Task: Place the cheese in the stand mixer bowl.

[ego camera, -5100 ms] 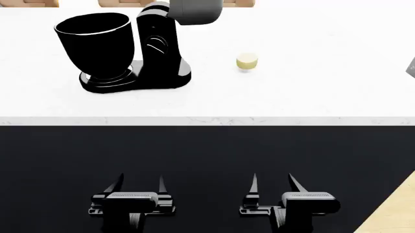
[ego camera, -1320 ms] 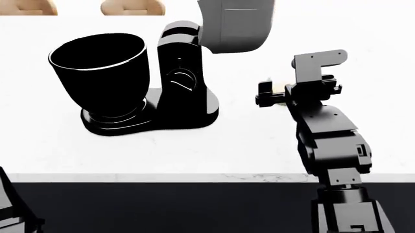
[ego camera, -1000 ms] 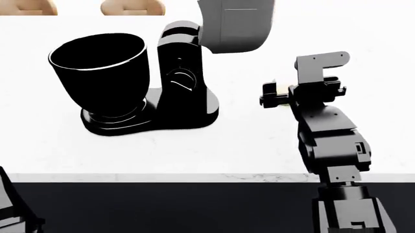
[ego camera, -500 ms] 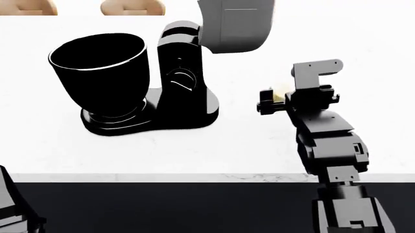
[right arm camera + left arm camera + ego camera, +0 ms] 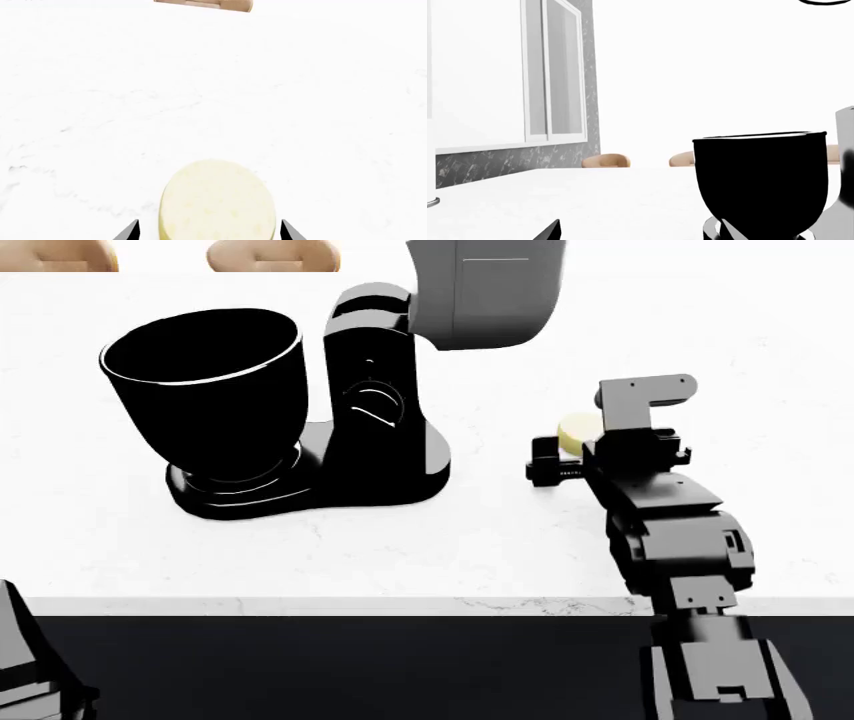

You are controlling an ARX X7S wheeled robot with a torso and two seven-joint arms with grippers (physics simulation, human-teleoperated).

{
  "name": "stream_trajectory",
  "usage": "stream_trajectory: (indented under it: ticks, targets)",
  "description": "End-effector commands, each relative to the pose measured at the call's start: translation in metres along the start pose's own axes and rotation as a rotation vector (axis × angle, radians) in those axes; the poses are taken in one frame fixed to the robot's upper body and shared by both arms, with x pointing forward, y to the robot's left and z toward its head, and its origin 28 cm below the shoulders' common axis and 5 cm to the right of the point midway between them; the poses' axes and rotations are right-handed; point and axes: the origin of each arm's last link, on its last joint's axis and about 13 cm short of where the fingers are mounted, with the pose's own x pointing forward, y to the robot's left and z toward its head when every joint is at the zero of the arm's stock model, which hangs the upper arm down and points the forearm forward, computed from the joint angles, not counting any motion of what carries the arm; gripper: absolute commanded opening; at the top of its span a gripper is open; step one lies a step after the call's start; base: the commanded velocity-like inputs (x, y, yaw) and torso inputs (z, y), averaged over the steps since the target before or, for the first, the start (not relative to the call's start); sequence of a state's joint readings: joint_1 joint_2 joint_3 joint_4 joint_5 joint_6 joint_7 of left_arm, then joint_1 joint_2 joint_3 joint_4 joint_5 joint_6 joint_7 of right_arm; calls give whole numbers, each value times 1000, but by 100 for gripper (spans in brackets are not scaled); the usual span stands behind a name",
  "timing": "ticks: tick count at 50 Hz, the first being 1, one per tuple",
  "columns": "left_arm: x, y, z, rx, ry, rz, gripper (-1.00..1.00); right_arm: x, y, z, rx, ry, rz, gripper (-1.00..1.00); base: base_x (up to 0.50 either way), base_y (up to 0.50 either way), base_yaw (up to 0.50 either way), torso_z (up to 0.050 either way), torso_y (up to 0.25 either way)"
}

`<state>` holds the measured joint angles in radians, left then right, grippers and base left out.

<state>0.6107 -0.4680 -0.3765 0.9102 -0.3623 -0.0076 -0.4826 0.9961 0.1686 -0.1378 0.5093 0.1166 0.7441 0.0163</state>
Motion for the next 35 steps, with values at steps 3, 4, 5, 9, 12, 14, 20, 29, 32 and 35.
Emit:
stream_trajectory:
  ticks: [3,4,5,9,12,14,20,29,32,35]
  targets:
    - [1,-1,-2,0,6,0,100,7,-2,-4,12,22,-8,100,0,0,0,0,0]
    - [1,0,-2,1,6,0,100,7,-2,-4,11,20,-3,100,0,0,0,0,0]
    - [1,0,-2,1,7,0,100,7,-2,-4,12,20,-6,100,0,0,0,0,0]
    - [1,0,-2,0,8,0,100,10,-2,-6,17,24,-7,100,0,0,0,0,0]
    - [1,-1,-3,0,10,-2,100,10,-2,-7,17,25,-6,100,0,0,0,0,0]
    - [1,-1,-3,1,10,-3,100,10,-2,-6,16,25,-5,100,0,0,0,0,0]
    - [1,0,-4,1,12,-1,100,13,-3,-7,17,22,-6,100,0,0,0,0,0]
    - [1,-1,-4,0,13,-3,100,12,-2,-6,8,13,-9,-100,0,0,0,0,0]
    - [1,-1,-4,-1,14,-2,100,11,-1,-7,2,11,-2,-100,0,0,0,0,0]
    - [1,-1,-4,-1,14,-3,100,11,-1,-7,-4,6,4,-100,0,0,0,0,0]
